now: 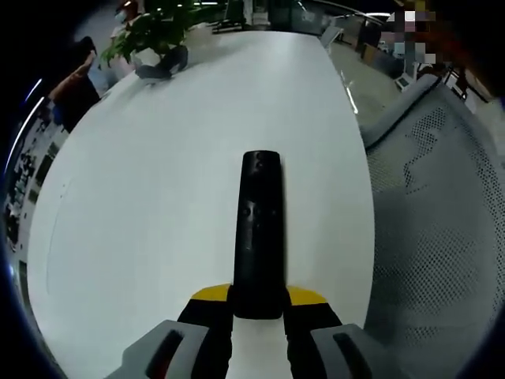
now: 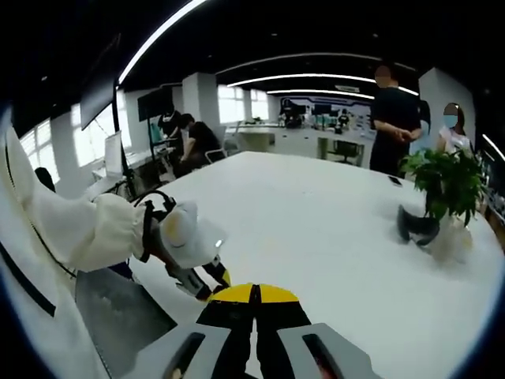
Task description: Press the specified remote control buttons in sequence, fully releasing each button before pressing the next.
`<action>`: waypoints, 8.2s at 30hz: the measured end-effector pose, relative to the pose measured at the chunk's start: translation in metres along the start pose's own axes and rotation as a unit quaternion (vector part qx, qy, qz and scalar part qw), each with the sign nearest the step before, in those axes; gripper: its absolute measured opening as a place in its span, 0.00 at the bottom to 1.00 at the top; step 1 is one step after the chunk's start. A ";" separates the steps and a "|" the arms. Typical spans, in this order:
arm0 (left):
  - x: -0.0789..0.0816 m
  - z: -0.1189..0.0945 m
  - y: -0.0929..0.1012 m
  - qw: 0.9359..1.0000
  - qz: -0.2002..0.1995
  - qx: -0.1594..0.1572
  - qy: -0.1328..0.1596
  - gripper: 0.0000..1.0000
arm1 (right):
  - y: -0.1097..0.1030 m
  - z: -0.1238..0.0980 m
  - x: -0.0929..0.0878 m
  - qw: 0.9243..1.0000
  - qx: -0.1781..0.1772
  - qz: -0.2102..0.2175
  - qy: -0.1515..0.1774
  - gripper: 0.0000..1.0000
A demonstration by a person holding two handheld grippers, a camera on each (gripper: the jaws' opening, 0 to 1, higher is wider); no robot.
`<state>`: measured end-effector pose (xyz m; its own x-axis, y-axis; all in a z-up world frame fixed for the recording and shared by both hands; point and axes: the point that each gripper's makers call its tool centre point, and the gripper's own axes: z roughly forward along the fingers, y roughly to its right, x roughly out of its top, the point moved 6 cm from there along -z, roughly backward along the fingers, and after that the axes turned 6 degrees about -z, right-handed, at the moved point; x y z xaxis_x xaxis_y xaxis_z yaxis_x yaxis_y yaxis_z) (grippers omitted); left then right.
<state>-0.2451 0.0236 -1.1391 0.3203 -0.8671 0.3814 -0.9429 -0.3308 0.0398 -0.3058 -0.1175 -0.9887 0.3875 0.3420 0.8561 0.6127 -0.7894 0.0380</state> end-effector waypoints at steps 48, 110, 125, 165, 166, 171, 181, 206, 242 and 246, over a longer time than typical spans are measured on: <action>-0.006 0.001 0.051 1.000 0.025 -0.016 0.004 0.24 | 0.031 0.081 -0.104 0.939 0.108 0.012 -0.328 0.00; -0.008 0.000 0.050 1.000 0.017 -0.020 0.016 0.24 | 0.022 0.088 -0.100 0.927 0.085 0.084 -0.357 0.00; -0.008 0.000 0.050 0.999 0.014 -0.022 0.019 0.24 | 0.016 0.092 -0.107 0.919 0.098 0.085 -0.371 0.00; -0.007 0.000 0.050 1.000 0.011 -0.017 0.012 0.24 | 0.016 0.092 -0.108 0.921 0.077 0.112 -0.366 0.00; -0.007 0.000 0.050 1.000 0.011 -0.017 0.011 0.24 | 0.015 0.091 -0.108 0.921 0.075 0.115 -0.364 0.00; -0.006 0.000 0.050 1.000 0.011 -0.016 0.007 0.24 | 0.015 0.091 -0.109 0.923 0.071 0.112 -0.361 0.00; -0.006 0.000 0.050 1.000 0.015 -0.017 0.006 0.24 | 0.014 0.092 -0.107 0.920 0.078 0.091 -0.372 0.00; -0.007 0.000 0.050 1.000 0.013 -0.018 0.011 0.24 | 0.007 0.097 -0.104 0.919 0.091 0.102 -0.370 0.00; -0.008 0.000 0.049 0.999 0.008 -0.022 0.023 0.24 | 0.009 0.097 -0.105 0.916 0.101 0.120 -0.369 0.00; -0.008 0.000 0.049 0.999 0.008 -0.022 0.024 0.24 | 0.008 0.098 -0.103 0.922 0.094 0.102 -0.360 0.00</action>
<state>-0.2943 0.0144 -1.1401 0.3019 -0.8528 0.4261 -0.9512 -0.2996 0.0742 -0.2731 -0.1093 -1.1275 0.8236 0.5000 0.2678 0.5591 -0.7953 -0.2343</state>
